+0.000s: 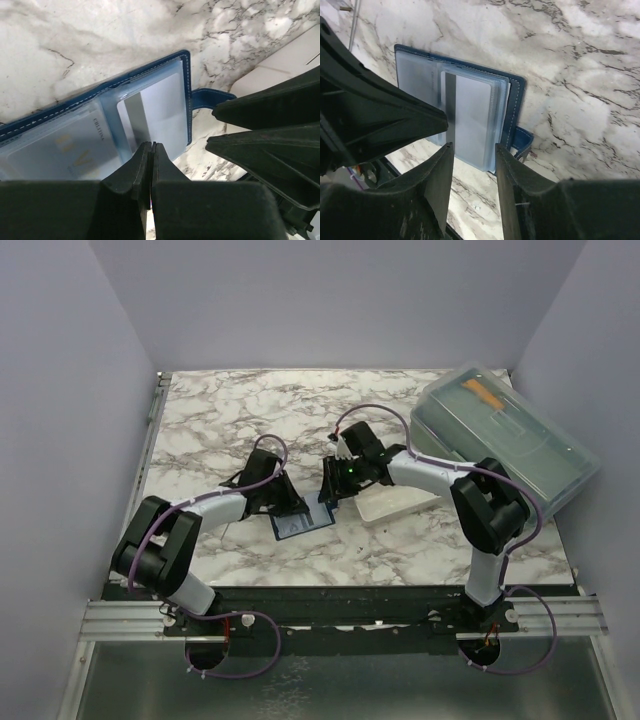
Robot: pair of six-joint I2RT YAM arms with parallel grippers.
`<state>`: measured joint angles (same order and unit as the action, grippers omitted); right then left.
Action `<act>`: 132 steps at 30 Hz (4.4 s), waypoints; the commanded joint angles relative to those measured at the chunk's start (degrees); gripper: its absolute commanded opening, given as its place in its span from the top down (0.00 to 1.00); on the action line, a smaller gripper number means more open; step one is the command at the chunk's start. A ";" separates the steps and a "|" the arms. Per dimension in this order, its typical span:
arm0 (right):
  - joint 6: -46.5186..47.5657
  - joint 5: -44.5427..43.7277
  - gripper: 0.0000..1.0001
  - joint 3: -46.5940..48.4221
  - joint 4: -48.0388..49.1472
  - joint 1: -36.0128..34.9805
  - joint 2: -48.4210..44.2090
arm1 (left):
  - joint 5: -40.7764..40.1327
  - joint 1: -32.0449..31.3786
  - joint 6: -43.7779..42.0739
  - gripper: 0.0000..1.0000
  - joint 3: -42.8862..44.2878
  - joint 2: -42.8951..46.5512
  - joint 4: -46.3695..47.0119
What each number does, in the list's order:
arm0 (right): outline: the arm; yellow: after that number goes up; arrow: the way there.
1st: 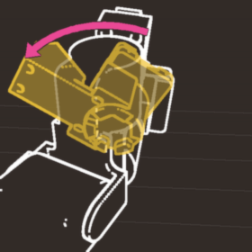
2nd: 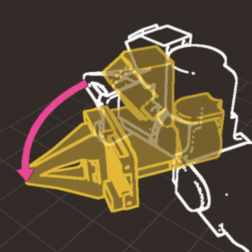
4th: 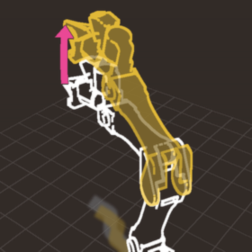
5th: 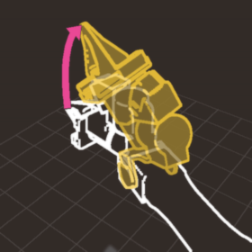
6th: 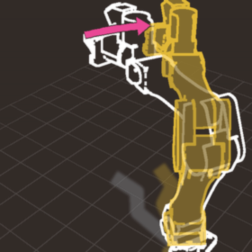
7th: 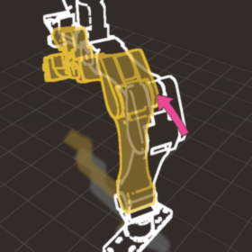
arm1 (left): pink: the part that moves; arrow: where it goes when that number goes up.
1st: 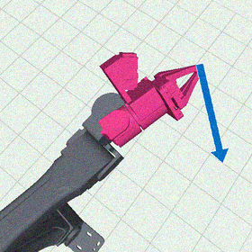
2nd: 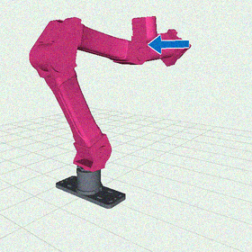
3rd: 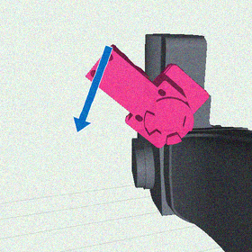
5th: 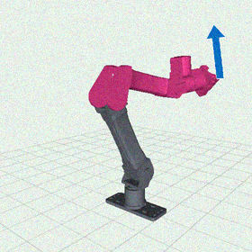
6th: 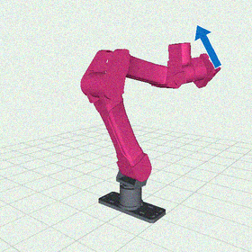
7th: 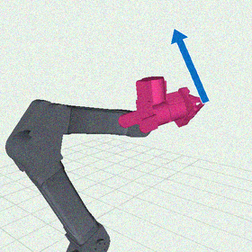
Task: Put the credit cards into the card holder
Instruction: Insert the credit card into the card holder.
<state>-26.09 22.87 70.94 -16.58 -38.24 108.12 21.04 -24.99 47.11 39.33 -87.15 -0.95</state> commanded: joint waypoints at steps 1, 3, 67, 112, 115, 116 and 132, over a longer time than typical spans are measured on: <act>-1.89 4.94 0.57 -1.68 3.68 0.24 1.86 | -1.49 0.06 -0.81 0.98 -0.88 -0.60 0.69; -2.20 5.68 0.57 -2.26 4.44 0.20 2.00 | -2.26 0.17 -0.96 0.98 -1.79 -0.70 0.69; -4.77 8.27 0.49 -1.76 5.52 -3.26 -1.50 | 4.45 10.46 -4.00 0.55 4.74 22.94 -18.33; -0.54 2.54 0.49 -2.89 0.92 0.97 2.28 | -2.39 1.91 -1.06 0.91 -5.05 -1.98 1.04; -0.51 3.44 0.49 -3.07 1.13 0.97 2.74 | -2.47 1.95 -1.14 0.92 -5.23 -1.99 1.04; -0.58 3.50 0.49 -3.20 1.25 1.02 2.80 | -2.57 1.92 -1.15 0.91 -5.31 -1.98 1.04; -0.81 3.49 0.49 -4.24 0.98 0.97 1.22 | -2.49 1.97 -1.26 0.92 -5.50 -1.77 1.12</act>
<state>-28.16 27.90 67.75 -13.32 -38.24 109.97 21.93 -22.98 47.11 35.53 -88.49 1.69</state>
